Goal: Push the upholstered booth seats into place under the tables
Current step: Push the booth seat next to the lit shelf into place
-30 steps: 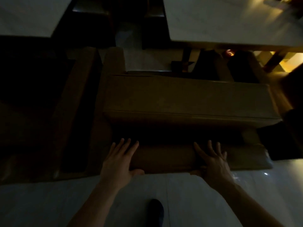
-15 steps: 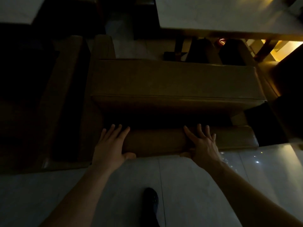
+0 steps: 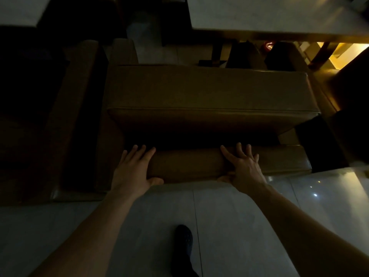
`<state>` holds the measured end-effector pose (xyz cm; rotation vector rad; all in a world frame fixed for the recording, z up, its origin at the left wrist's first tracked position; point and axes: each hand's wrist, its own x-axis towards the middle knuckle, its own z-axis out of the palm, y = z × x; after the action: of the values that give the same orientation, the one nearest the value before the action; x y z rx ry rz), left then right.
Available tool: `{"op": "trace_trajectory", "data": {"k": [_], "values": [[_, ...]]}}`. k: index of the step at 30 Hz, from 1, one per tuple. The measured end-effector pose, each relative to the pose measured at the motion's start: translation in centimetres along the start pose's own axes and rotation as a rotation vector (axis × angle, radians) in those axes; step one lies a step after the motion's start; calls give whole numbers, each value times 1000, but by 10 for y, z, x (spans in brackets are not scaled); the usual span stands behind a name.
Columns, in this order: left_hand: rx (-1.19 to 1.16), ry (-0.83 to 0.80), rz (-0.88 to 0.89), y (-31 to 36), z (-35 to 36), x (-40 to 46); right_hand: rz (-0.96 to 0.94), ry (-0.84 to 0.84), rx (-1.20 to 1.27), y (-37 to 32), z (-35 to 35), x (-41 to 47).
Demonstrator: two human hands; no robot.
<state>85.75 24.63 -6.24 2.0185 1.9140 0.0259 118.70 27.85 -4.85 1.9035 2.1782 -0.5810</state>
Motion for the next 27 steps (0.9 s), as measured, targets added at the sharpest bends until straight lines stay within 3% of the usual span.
{"op": "trace_trajectory", "data": {"k": [10,27], "values": [[-2,-2,-2,0,-9,-3,6,-3,-50,2,8,6],[-12,-118,-96,11,-16,5,122,-244,-137,-16,-23,5]]}}
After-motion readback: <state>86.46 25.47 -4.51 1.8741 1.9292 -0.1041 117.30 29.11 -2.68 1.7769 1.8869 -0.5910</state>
